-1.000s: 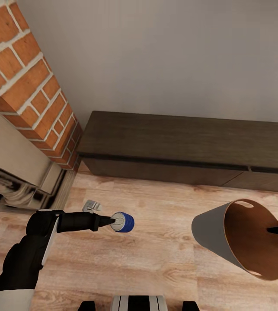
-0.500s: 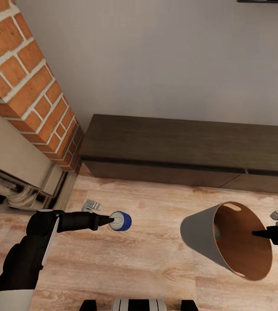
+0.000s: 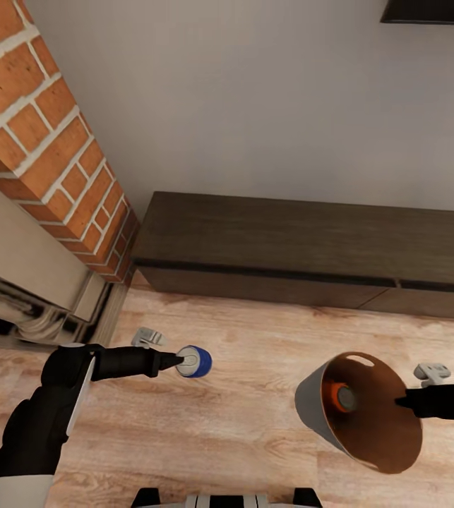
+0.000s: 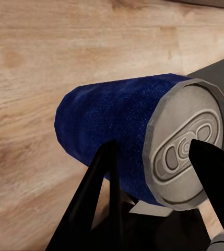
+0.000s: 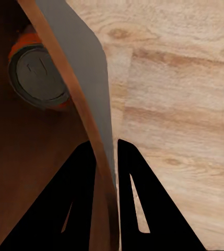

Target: Put the three can of soda from the living room inside the tash can in the kitchen.

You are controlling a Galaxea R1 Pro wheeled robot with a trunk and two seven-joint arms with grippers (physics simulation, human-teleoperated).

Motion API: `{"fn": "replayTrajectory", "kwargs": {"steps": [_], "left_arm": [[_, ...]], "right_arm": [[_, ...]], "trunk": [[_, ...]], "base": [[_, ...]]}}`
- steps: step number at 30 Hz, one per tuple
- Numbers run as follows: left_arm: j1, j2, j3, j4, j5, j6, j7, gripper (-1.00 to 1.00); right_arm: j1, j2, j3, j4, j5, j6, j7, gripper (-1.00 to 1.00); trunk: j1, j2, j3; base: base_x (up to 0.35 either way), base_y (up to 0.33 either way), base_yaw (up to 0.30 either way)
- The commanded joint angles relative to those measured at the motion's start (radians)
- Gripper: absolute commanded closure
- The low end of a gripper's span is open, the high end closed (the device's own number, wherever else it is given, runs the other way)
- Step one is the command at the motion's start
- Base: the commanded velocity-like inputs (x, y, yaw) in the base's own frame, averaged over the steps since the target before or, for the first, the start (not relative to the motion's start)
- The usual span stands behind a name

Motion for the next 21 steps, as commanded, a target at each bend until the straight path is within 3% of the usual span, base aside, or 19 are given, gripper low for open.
{"fn": "replayTrajectory", "kwargs": {"steps": [1, 5, 16, 21], "left_arm": [[0.0, 0.0, 0.0, 0.0, 0.0, -0.002, 0.005, 1.0], [0.002, -0.003, -0.001, 0.0, 0.001, -0.007, 0.054, 1.0], [0.003, -0.007, -0.001, 0.004, 0.001, -0.014, 0.089, 1.0], [0.008, -0.008, -0.001, 0.008, -0.001, -0.039, 0.094, 1.0]], "right_arm": [[0.0, 0.01, 0.001, -0.001, -0.007, 0.009, -0.008, 1.0], [0.002, 0.049, -0.004, -0.008, 0.016, -0.017, -0.05, 1.0], [0.007, 0.068, -0.003, -0.009, 0.021, -0.085, -0.063, 1.0], [0.015, 0.098, -0.004, -0.01, 0.024, -0.16, -0.063, 1.0]], "trunk": [[-0.004, 0.007, 0.004], [-0.019, 0.035, 0.02], [-0.062, 0.112, 0.071], [-0.081, 0.147, 0.095]], "base": [[0.0, 0.0, 0.0], [0.0, 0.0, 0.0], [0.0, 0.0, 0.0], [0.0, 0.0, 0.0]]}}
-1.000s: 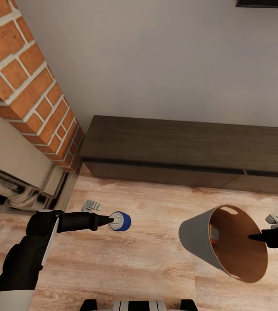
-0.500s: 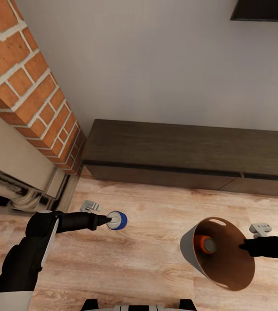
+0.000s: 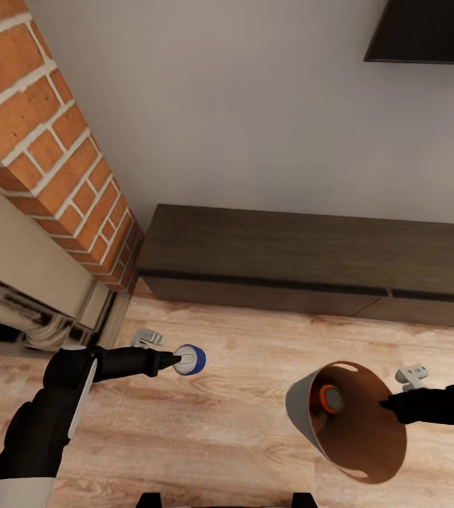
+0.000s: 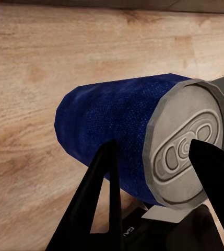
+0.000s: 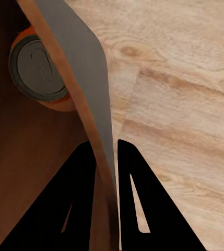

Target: Put the three can of soda from the living room inside the tash can in the kitchen.

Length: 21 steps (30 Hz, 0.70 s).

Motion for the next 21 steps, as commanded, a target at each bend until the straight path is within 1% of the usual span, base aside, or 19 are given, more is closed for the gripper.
{"fn": "replayTrajectory", "kwargs": {"steps": [1, 2, 7, 10, 14, 16, 17, 19, 21], "left_arm": [[0.002, 0.0, 0.0, 0.001, -0.001, -0.004, 0.0, 1.0], [0.004, 0.0, 0.0, 0.002, -0.001, -0.009, 0.001, 1.0], [0.009, 0.001, 0.0, 0.007, -0.003, -0.017, 0.002, 1.0], [0.011, 0.0, 0.0, 0.009, -0.003, -0.019, 0.002, 1.0], [0.016, 0.0, 0.0, 0.009, -0.003, -0.02, 0.011, 1.0], [0.019, 0.0, 0.0, 0.009, -0.002, -0.023, 0.023, 1.0], [0.02, -0.001, 0.0, 0.009, -0.001, -0.031, 0.032, 1.0], [0.022, -0.001, -0.001, 0.009, -0.002, -0.039, 0.043, 1.0], [0.022, -0.001, -0.001, 0.01, -0.002, -0.043, 0.047, 1.0]], "right_arm": [[0.003, 0.004, 0.0, 0.0, -0.007, -0.004, 0.005, 1.0], [0.011, 0.01, 0.0, 0.0, -0.006, -0.033, 0.005, 1.0], [0.041, 0.019, 0.0, 0.002, -0.005, -0.104, 0.003, 1.0], [0.055, 0.02, 0.001, 0.005, -0.005, -0.119, 0.001, 1.0], [0.07, 0.022, 0.0, 0.01, -0.004, -0.164, -0.005, 1.0], [0.074, 0.022, 0.0, 0.016, -0.006, -0.187, -0.036, 1.0], [0.075, 0.023, 0.0, 0.027, -0.011, -0.197, -0.071, 1.0], [0.077, 0.023, 0.001, 0.048, -0.015, -0.206, -0.112, 1.0], [0.077, 0.024, 0.001, 0.06, -0.017, -0.216, -0.129, 1.0]], "trunk": [[-0.004, 0.007, 0.005], [-0.008, 0.014, 0.01], [-0.027, 0.049, 0.033], [-0.038, 0.07, 0.048], [-0.054, 0.098, 0.067], [-0.061, 0.112, 0.076], [-0.065, 0.119, 0.081], [-0.073, 0.133, 0.089], [-0.081, 0.147, 0.096]], "base": [[0.0, 0.0, 0.0], [0.0, 0.0, 0.0], [0.0, 0.0, 0.0], [0.0, 0.0, 0.0], [0.0, 0.0, 0.0], [0.0, 0.0, 0.0], [0.0, 0.0, 0.0], [0.0, 0.0, 0.0], [0.0, 0.0, 0.0]]}}
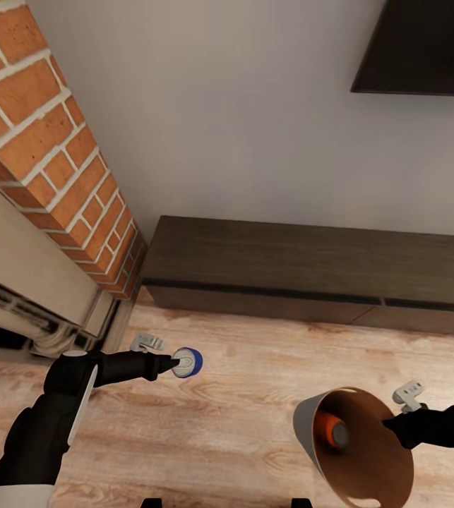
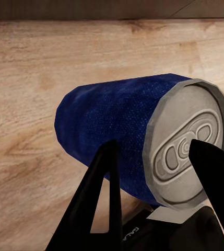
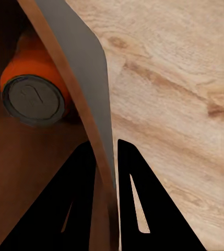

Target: Put the three can of soda from the living room inside the tash can in the kitchen.

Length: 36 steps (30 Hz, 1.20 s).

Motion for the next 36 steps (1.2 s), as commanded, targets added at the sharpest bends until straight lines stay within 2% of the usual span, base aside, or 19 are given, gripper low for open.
{"fn": "replayTrajectory", "kwargs": {"steps": [1, 4, 8, 12, 23, 28, 31, 33, 36], "left_arm": [[0.0, 0.0, 0.0, 0.0, -0.001, -0.003, 0.002, 1.0], [0.001, 0.0, 0.0, 0.001, -0.001, -0.009, 0.004, 1.0], [0.02, 0.0, 0.0, 0.001, -0.001, -0.042, 0.005, 1.0], [0.039, -0.001, 0.001, 0.0, 0.002, -0.078, 0.003, 1.0], [0.045, -0.001, 0.001, -0.003, 0.01, -0.086, -0.004, 1.0], [0.045, 0.002, 0.002, -0.011, 0.014, -0.084, -0.064, 1.0], [0.045, 0.005, 0.002, -0.014, 0.015, -0.084, -0.151, 1.0], [0.045, 0.005, 0.002, -0.018, 0.015, -0.084, -0.19, 1.0], [0.045, 0.005, 0.003, -0.022, 0.015, -0.084, -0.207, 1.0]], "right_arm": [[0.0, 0.003, 0.001, 0.008, -0.011, -0.004, -0.006, 1.0], [0.0, 0.016, 0.001, 0.017, -0.01, -0.029, -0.02, 1.0], [0.001, 0.026, 0.004, 0.021, -0.006, -0.043, -0.028, 1.0], [0.001, 0.028, 0.006, 0.022, -0.006, -0.047, -0.031, 1.0], [0.001, 0.028, 0.003, 0.023, -0.015, -0.043, -0.031, 1.0], [0.0, 0.029, 0.006, 0.023, -0.017, -0.035, -0.033, 1.0], [-0.002, 0.029, 0.007, 0.023, -0.017, -0.028, -0.029, 1.0], [-0.007, 0.029, 0.008, 0.023, -0.015, 0.014, -0.025, 1.0], [-0.012, 0.029, 0.016, 0.022, -0.015, 0.055, -0.02, 1.0]], "trunk": [[-0.004, 0.007, 0.004], [-0.015, 0.028, 0.014], [-0.015, 0.028, 0.014], [-0.015, 0.028, 0.014], [-0.015, 0.028, 0.014], [-0.015, 0.028, 0.014], [-0.015, 0.028, 0.014], [-0.015, 0.028, 0.014], [-0.015, 0.028, 0.014]], "base": [[0.0, 0.0, 0.0], [0.0, 0.0, 0.0], [0.0, 0.0, 0.0], [0.0, 0.0, 0.0], [0.0, 0.0, 0.0], [0.0, 0.0, 0.0], [0.0, 0.0, 0.0], [0.0, 0.0, 0.0], [0.0, 0.0, 0.0]]}}
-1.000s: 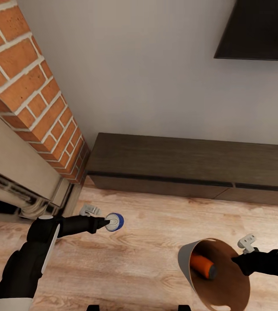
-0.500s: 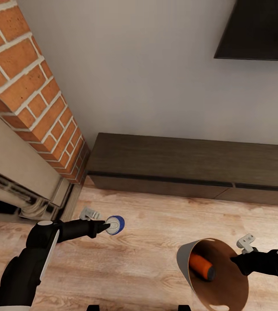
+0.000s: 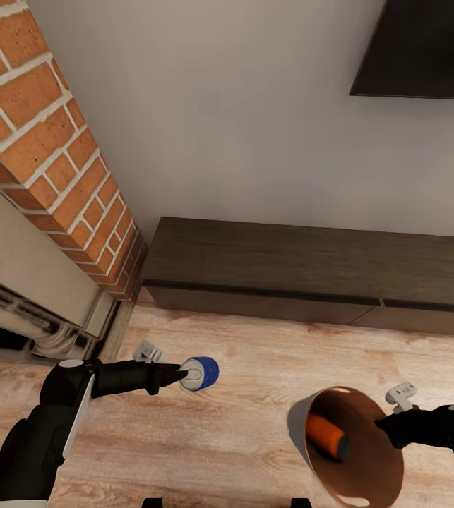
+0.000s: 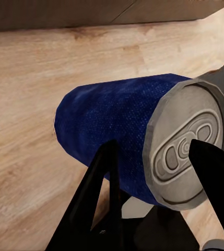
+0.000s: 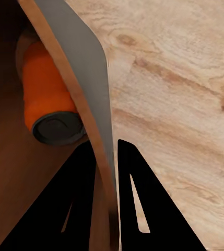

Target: Put the three can of soda from the living room inside the tash can in the kitchen.

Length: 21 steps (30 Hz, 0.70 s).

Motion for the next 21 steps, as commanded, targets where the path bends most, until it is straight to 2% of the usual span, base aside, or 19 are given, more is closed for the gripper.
{"fn": "replayTrajectory", "kwargs": {"steps": [1, 10, 16, 21], "left_arm": [[0.0, 0.0, 0.0, -0.001, -0.001, -0.001, -0.003, 1.0], [0.0, 0.001, 0.0, -0.003, -0.001, -0.002, -0.016, 1.0], [0.001, 0.002, 0.0, -0.002, -0.001, -0.003, -0.018, 1.0], [0.001, 0.002, -0.001, -0.001, -0.001, -0.006, -0.018, 1.0]], "right_arm": [[-0.002, 0.0, 0.004, 0.0, -0.009, 0.016, 0.006, 1.0], [-0.059, 0.008, 0.02, 0.0, -0.01, 0.04, 0.012, 1.0], [-0.113, 0.028, 0.021, 0.001, -0.011, 0.052, 0.012, 1.0], [-0.138, 0.055, 0.021, 0.0, -0.009, 0.095, 0.012, 1.0]], "trunk": [[0.0, 0.0, 0.0], [0.0, 0.0, 0.0], [0.0, 0.0, 0.0], [0.0, 0.0, 0.0]], "base": [[0.0, 0.0, 0.0], [0.0, 0.0, 0.0], [0.0, 0.0, 0.0], [0.0, 0.0, 0.0]]}}
